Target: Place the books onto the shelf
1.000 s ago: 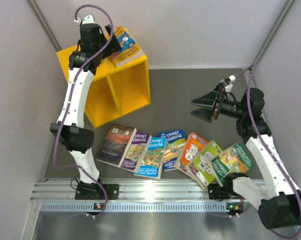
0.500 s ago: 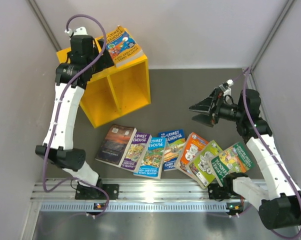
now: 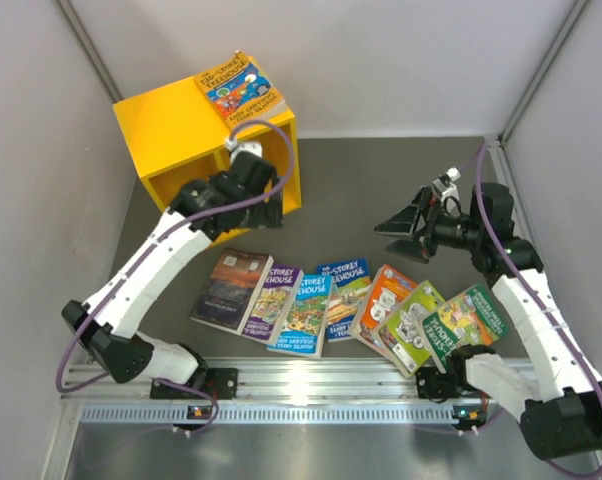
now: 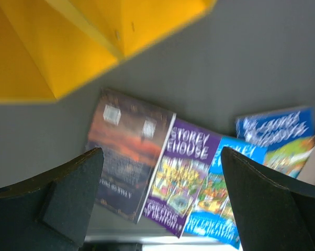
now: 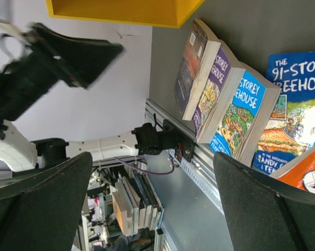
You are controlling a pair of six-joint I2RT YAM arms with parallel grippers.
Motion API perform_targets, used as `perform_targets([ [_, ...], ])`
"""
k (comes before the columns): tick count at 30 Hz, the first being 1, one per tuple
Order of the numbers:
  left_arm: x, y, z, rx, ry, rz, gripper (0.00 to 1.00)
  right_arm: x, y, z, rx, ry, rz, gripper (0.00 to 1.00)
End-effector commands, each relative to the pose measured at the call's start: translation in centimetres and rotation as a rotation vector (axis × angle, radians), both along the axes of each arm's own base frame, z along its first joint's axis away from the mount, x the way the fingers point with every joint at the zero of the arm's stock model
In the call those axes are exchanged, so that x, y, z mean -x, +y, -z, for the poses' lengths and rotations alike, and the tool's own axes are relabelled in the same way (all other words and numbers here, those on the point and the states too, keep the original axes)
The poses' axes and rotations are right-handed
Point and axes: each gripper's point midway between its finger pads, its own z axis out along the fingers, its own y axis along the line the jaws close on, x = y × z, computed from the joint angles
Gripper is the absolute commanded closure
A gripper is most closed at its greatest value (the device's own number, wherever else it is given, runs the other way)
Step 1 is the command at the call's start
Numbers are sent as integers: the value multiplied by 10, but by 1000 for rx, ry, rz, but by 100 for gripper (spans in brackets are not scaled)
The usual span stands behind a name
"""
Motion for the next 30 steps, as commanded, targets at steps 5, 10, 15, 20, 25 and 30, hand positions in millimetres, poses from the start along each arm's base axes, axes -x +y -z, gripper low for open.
perform_targets([
  [5,58,-6,105,-6,299,51,1,14,-1,0,19,-43,-12,2],
  [10,87,-1,158,-66,499,73,1,22,-3,6,26,-27,-14,2],
  [15,107,9,208,-156,661,58,1,27,-4,13,29,-12,-17,2],
  [20,105,26,234,-288,706,32,1,31,-4,20,33,5,-17,2],
  [25,105,38,247,-383,744,35,1,35,-6,26,38,18,-10,2],
  [30,105,42,263,-392,786,42,1,38,-7,30,42,32,-3,2],
])
